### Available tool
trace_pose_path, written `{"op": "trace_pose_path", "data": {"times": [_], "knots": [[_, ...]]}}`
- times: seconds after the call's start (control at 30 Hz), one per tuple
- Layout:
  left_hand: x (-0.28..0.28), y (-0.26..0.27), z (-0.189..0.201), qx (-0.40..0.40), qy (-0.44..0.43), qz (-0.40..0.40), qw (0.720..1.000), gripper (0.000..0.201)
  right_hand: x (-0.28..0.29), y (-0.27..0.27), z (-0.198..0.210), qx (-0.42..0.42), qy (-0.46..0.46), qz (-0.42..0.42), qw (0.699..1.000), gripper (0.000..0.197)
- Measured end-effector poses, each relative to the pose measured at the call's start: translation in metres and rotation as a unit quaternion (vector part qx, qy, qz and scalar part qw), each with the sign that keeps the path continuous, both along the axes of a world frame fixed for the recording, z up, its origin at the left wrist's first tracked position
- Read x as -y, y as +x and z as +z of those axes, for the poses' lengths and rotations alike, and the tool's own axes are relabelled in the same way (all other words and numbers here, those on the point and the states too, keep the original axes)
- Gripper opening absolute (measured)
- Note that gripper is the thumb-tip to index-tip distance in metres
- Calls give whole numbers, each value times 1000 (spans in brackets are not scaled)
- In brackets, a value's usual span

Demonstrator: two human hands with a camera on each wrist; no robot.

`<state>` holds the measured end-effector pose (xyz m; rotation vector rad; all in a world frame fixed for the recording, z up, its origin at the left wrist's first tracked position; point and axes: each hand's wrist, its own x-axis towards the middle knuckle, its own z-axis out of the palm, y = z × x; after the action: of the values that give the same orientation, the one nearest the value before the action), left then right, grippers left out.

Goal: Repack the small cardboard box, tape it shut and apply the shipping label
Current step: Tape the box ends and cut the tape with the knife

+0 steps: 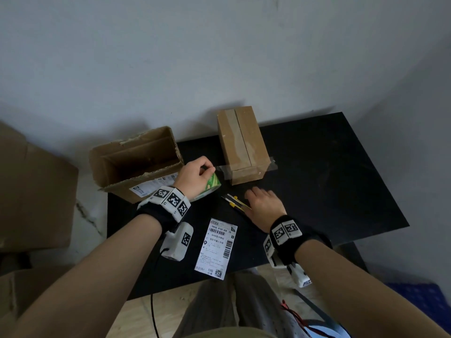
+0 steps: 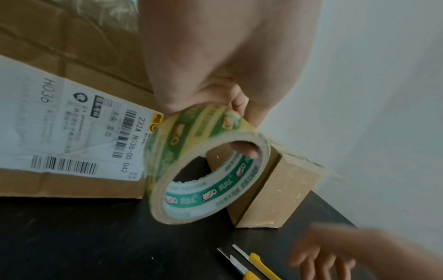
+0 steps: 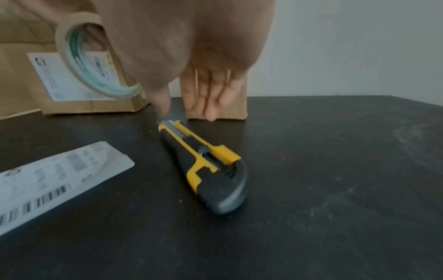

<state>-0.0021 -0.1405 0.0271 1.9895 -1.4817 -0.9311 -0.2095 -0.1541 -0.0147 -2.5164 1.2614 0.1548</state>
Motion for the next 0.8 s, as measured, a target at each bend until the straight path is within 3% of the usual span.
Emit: {"op": "trace_pose_path", "data": {"times": [0.1, 0.3, 0.43, 0.53, 0.67, 0.8], "knots": [[0, 3, -1, -3, 1, -5, 1000, 6, -6, 4, -14, -84, 64, -34, 994, 49], [-4, 4, 0, -13, 3, -13, 1000, 10, -5, 16, -16, -104, 95, -65, 988, 51], [-7, 5, 0, -17, 7, -14, 1000, 7, -10, 10, -1, -84, 141, -91, 982, 38], [-9, 4, 0, -12, 17, -13, 1000, 8, -21, -1, 16, -21, 138, -116, 983, 33], [-11, 1, 1, -9, 27, -13, 1000, 12, -33, -8, 40, 91, 82, -98, 988, 32], [-12, -3, 4, -7, 21, -13, 1000, 13, -32, 6, 52, 69, 15, -71, 995, 34]]}}
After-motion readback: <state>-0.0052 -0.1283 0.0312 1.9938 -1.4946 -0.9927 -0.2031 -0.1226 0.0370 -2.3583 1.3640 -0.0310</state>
